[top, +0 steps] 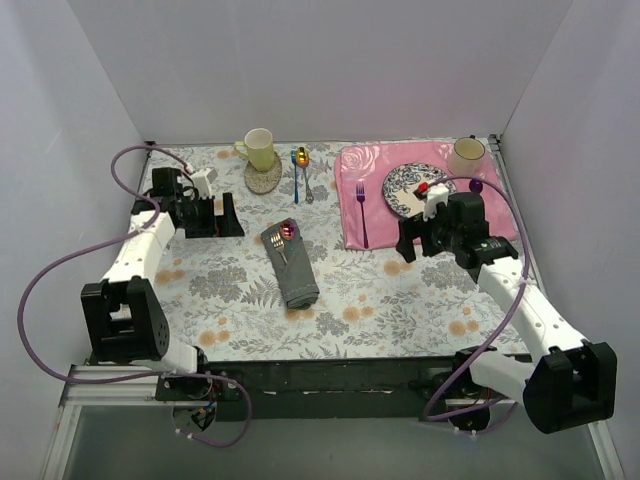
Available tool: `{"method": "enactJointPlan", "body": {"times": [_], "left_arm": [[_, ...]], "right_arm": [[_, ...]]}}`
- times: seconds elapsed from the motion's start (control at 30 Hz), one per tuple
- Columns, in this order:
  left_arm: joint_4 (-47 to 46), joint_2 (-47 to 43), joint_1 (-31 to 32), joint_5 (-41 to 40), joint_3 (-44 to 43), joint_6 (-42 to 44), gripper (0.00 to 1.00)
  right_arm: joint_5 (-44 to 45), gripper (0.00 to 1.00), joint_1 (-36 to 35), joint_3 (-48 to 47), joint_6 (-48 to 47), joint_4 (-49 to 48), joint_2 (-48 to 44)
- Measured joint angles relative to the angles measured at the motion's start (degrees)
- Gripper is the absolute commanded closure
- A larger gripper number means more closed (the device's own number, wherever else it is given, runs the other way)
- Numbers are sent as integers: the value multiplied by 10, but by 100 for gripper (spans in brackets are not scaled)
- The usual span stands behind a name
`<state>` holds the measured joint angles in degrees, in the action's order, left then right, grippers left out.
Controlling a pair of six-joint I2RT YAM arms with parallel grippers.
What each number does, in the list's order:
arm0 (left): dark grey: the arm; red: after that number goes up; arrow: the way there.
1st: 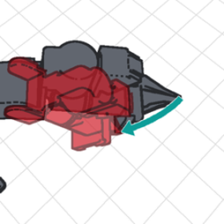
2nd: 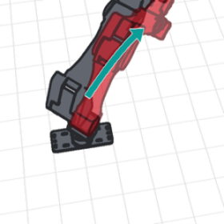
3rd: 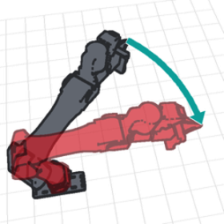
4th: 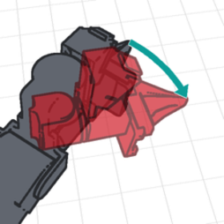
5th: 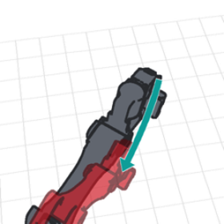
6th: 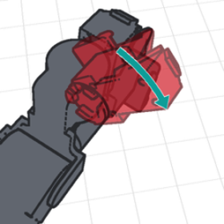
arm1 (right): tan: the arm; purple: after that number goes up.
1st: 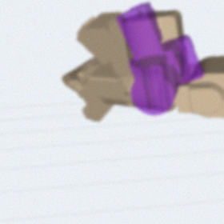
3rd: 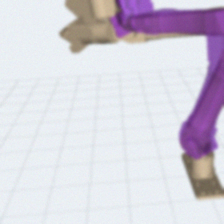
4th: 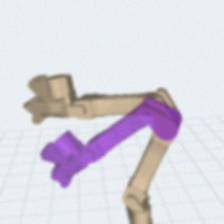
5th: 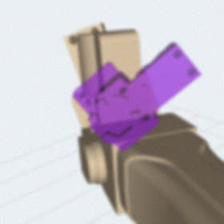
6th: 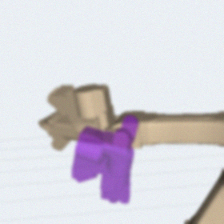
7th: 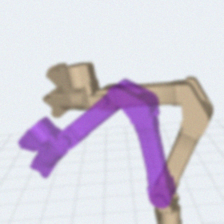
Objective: Fold the napkin into a case and place the utensils inside
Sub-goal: Reset both arms
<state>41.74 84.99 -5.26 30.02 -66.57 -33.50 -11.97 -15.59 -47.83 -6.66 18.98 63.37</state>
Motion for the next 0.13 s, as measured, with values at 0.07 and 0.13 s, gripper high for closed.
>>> {"method": "enactJointPlan", "body": {"times": [0.07,0.13], "left_arm": [[-17,-21,21,-19,29,0,2],[-28,-31,38,-35,45,-2,2]], "right_arm": [[-1,1,7,16,7,11,-5],[-2,1,12,20,10,22,-8]]}}
